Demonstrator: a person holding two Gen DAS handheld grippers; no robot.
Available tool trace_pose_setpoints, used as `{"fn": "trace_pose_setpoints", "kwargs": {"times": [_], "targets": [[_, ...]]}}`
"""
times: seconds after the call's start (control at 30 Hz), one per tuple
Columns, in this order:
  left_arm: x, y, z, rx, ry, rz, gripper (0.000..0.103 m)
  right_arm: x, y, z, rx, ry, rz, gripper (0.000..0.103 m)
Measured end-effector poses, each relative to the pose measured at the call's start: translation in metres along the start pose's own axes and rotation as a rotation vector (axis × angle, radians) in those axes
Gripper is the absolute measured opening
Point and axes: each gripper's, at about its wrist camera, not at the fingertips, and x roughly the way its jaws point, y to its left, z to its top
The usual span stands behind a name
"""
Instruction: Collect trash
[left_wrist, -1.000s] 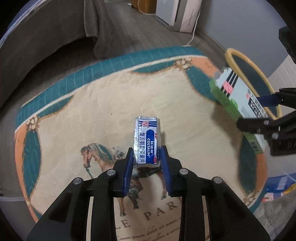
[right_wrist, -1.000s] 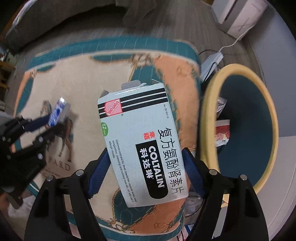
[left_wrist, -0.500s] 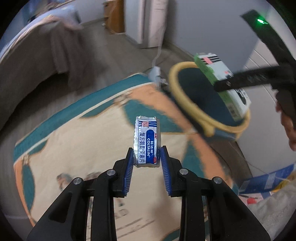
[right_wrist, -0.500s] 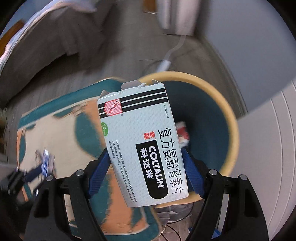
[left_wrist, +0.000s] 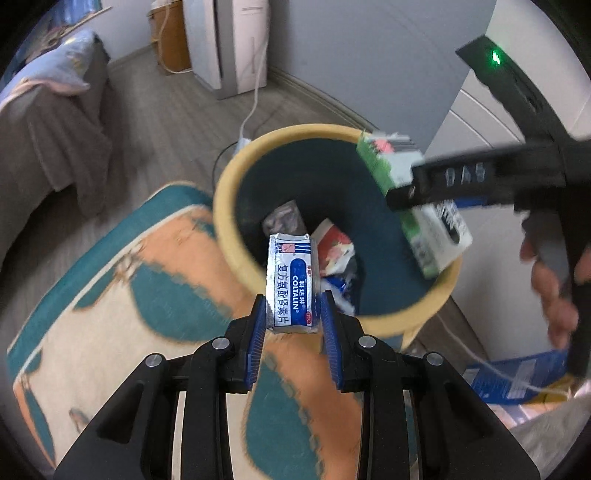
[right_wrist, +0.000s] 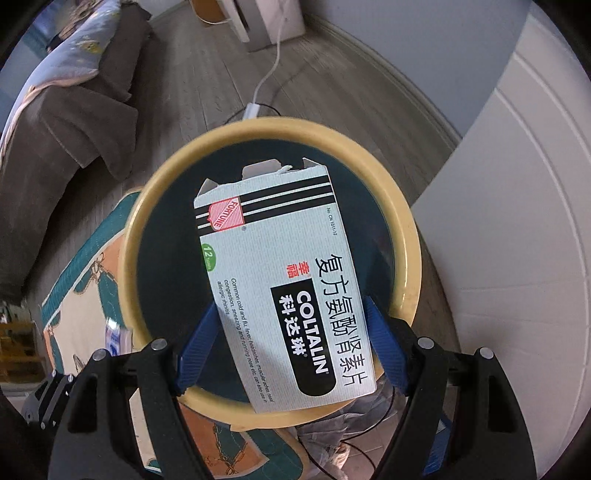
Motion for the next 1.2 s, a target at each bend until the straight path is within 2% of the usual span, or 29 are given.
{"fn": "trace_pose_setpoints", "kwargs": {"times": [0.1,0.23,0.3,0.37,0.47,0.6,0.83,0.9,1.03,1.2], "targets": [[0.008,0.000,0.013,-0.018,0.000,0.003,0.031,0.000,0.005,0.002,-0.004,-0.007,0.005,0.076],[0.016,0.001,0.019,-0.006,-0.007,0.035,0.046,0.000,0.004,0.004,0.034,-0.013,0.041,0.076],[0.015,0.003,0.015,-0.002,-0.012,0.032,0.047,0.004,0.005,0.005,0.045,-0.005,0.059,0.077],[0.018,0.007,0.012,0.005,-0.010,0.046,0.055,0.008,0.008,0.008,0.041,0.000,0.070,0.078],[0.014,0.009,0.002,0.023,-0.006,0.062,0.058,0.010,0.017,0.010,0.017,-0.004,0.084,0.089],[0.003,0.011,-0.005,0.022,-0.014,0.072,0.065,0.004,0.019,0.010,0.005,-0.022,0.080,0.089],[-0.055,0.016,-0.020,-0.032,-0.115,0.077,0.094,-0.030,0.014,-0.012,-0.046,-0.038,0.028,0.090],[-0.073,0.013,-0.023,-0.027,-0.136,0.095,0.096,-0.050,0.016,-0.023,-0.078,-0.067,0.014,0.096],[-0.101,0.011,-0.027,-0.053,-0.155,0.123,0.098,-0.087,0.021,-0.049,-0.154,-0.150,-0.050,0.097],[-0.137,0.009,-0.034,-0.107,-0.227,0.126,0.098,-0.117,0.017,-0.074,-0.142,-0.196,-0.019,0.097]]}}
